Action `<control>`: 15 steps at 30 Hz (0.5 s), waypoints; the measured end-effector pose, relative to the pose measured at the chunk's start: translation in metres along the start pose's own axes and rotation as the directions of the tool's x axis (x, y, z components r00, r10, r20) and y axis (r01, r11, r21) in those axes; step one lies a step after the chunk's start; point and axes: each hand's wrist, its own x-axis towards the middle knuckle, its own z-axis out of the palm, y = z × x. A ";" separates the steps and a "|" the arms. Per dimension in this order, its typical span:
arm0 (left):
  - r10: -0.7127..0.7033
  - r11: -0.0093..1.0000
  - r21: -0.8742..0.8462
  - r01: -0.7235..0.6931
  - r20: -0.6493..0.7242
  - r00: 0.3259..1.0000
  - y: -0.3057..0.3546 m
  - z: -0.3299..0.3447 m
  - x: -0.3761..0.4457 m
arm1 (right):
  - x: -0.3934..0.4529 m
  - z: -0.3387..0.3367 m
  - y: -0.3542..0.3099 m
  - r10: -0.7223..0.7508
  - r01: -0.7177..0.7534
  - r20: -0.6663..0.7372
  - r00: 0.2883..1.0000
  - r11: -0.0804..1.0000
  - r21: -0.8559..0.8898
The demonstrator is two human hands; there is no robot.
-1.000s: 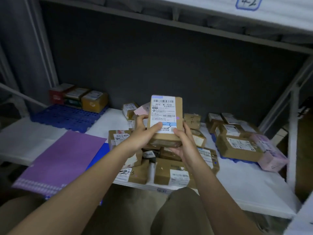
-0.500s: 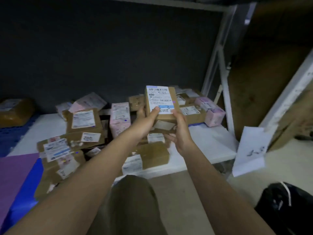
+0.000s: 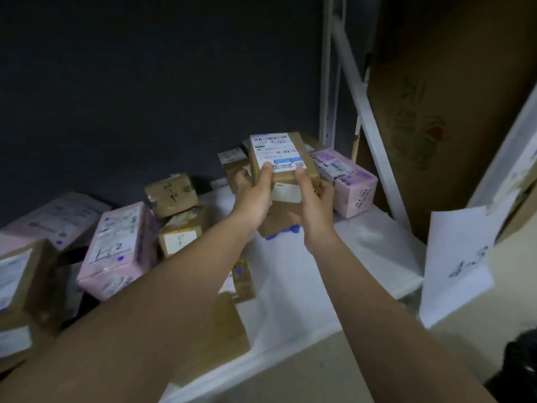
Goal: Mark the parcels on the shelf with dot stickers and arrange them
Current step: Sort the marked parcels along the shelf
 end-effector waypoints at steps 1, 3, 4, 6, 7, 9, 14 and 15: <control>0.013 1.000 0.015 -0.012 -0.015 1.000 0.002 0.003 0.018 | 0.018 0.005 0.001 -0.016 0.015 -0.013 1.000 0.999 -0.034; 0.031 0.999 0.043 -0.030 -0.032 0.999 0.005 0.006 0.051 | 0.052 0.015 0.004 -0.053 0.049 -0.020 0.998 0.982 -0.180; 0.045 0.998 0.051 -0.044 -0.030 0.999 0.006 0.006 0.067 | 0.070 0.022 0.006 -0.056 0.050 -0.017 0.998 0.971 -0.232; 0.083 0.995 0.054 -0.082 -0.016 0.996 0.007 0.001 0.097 | 0.104 0.040 0.011 -0.039 0.033 -0.016 0.999 0.966 -0.256; 0.095 0.995 0.042 -0.095 -0.002 0.995 0.008 -0.002 0.111 | 0.120 0.049 0.011 -0.040 0.035 -0.009 0.999 0.960 -0.279; 0.117 0.993 0.031 -0.118 0.016 0.993 0.008 -0.011 0.135 | 0.149 0.065 0.010 -0.070 0.079 0.039 0.997 0.923 -0.377; 0.206 0.964 0.202 -0.174 -0.150 0.967 -0.002 -0.028 0.182 | 0.203 0.091 0.003 -0.118 0.166 0.132 0.984 0.882 -0.442; 0.249 0.938 0.286 -0.195 -0.168 0.954 -0.006 -0.030 0.187 | 0.212 0.096 0.005 -0.151 0.193 0.122 0.981 0.824 -0.532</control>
